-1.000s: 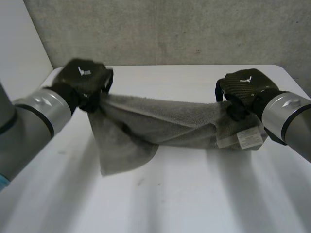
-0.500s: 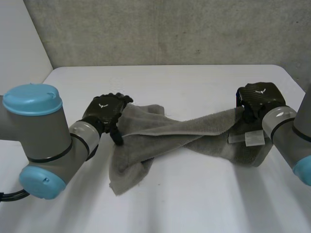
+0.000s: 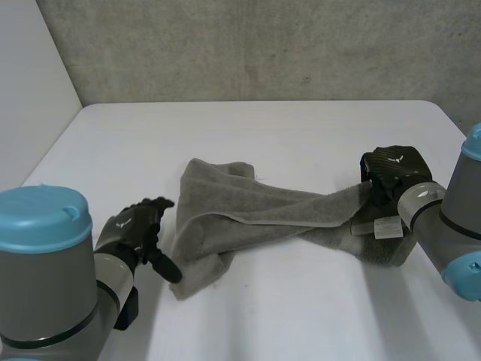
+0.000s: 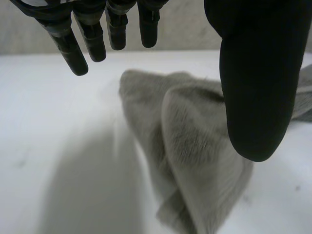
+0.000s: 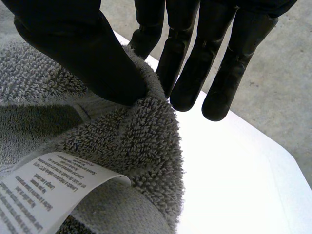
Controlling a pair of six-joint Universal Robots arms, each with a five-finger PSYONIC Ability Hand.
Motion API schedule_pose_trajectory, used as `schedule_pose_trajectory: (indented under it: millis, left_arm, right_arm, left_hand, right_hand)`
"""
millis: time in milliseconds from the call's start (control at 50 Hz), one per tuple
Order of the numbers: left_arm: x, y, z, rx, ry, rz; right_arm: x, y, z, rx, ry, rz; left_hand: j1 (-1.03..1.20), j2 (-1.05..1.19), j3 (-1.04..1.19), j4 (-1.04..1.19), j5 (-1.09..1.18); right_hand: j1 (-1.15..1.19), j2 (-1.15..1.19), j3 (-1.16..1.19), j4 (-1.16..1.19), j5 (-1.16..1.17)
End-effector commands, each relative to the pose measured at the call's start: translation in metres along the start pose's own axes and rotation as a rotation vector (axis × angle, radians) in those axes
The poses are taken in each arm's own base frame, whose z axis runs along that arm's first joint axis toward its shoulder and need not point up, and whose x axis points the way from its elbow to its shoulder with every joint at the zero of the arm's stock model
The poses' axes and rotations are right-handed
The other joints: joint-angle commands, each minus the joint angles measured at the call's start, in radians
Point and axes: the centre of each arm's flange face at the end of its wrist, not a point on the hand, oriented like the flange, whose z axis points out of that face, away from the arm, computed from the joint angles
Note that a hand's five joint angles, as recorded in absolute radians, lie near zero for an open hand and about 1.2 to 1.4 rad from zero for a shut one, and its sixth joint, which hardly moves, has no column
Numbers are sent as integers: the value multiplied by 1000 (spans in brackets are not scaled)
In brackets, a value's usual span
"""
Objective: Fold the towel.
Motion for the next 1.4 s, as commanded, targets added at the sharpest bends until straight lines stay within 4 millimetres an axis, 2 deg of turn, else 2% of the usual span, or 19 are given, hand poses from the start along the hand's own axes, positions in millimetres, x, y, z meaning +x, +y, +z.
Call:
schedule_pose_trajectory:
  millis: [20,160,340,480,540,560,640,700,740,800,840,860,900,920,960,1120,1220,1300,1400]
  left_arm:
    - [-11,21,10,-130,-78,-91]
    - [-11,34,17,-188,-83,-130]
    - [-4,43,27,-236,-31,-163]
    - [-1,44,36,-237,-26,-176]
    - [0,45,41,-237,-27,-182]
    - [1,45,42,-235,-27,-182]
    - [1,43,43,-227,-30,-184]
    - [0,32,44,-192,-28,-199]
    - [-8,7,46,-120,-38,-236]
    - [-12,-7,45,-77,-42,-245]
    - [-18,-39,42,22,-38,-271]
    - [-18,-39,42,22,-37,-271]
    - [-23,-74,35,134,-30,-259]
    - [-23,-74,34,135,-30,-259]
    - [-27,-103,26,221,-26,-149]
    - [-25,-127,13,268,-14,228]
    - [-22,-145,-3,298,-26,357]
    - [-20,-149,-11,273,-34,443]
    - [-23,-137,-10,177,-45,579]
  right_arm:
    - [-1,2,-1,-6,-3,0]
    - [-2,5,-2,-9,-4,0]
    - [-3,6,-1,-3,-4,-2]
    - [-3,5,0,4,0,-4]
    - [-2,5,0,7,1,-5]
    - [-2,5,0,8,1,-5]
    - [-1,3,0,13,5,-7]
    - [0,0,1,23,10,-8]
    - [2,-2,1,30,15,-8]
    - [9,-8,2,46,35,-9]
    - [14,-14,2,58,45,-8]
    - [19,-22,1,78,58,-11]
    - [25,-31,-2,99,73,-12]
    - [30,-40,-6,113,83,-13]
    - [36,-48,-10,121,91,-16]
    - [47,-65,-23,95,99,-65]
    - [48,-81,-40,79,74,-132]
    - [45,-90,-60,35,6,-231]
    - [33,-77,-65,-58,-103,-316]
  left_hand:
    - [59,63,60,60,51]
    - [135,139,137,137,127]
    - [719,722,720,720,711]
    - [852,855,853,853,844]
    - [987,990,988,988,979]
    - [1155,1159,1157,1157,1148]
    - [1198,1201,1199,1199,1190]
    - [1198,1201,1199,1199,1190]
    - [1198,1201,1199,1199,1190]
    - [1198,1201,1199,1199,1190]
    - [1198,1201,1199,1199,1190]
    - [1198,1201,1199,1199,1190]
    - [1198,1201,1199,1199,1190]
    - [1198,1201,1199,1199,1190]
    - [1198,1201,1199,1199,1190]
    - [1198,1201,1199,1199,1190]
    - [1198,1201,1199,1199,1190]
    - [1198,1201,1199,1199,1190]
    - [1198,1201,1199,1199,1190]
  right_hand:
    - [8,182,182,179,185]
    - [8,182,182,179,185]
    - [8,182,182,179,185]
    - [8,182,182,179,185]
    - [8,182,182,179,185]
    - [8,182,182,179,185]
    - [8,182,182,179,185]
    - [8,182,182,179,185]
    - [8,182,182,179,185]
    - [8,182,182,179,185]
    - [8,182,182,179,185]
    - [8,182,182,179,185]
    - [8,182,182,179,185]
    - [8,182,182,179,185]
    - [8,182,182,179,185]
    - [8,182,182,179,185]
    - [8,182,182,179,185]
    - [8,182,182,179,185]
    - [8,182,182,179,185]
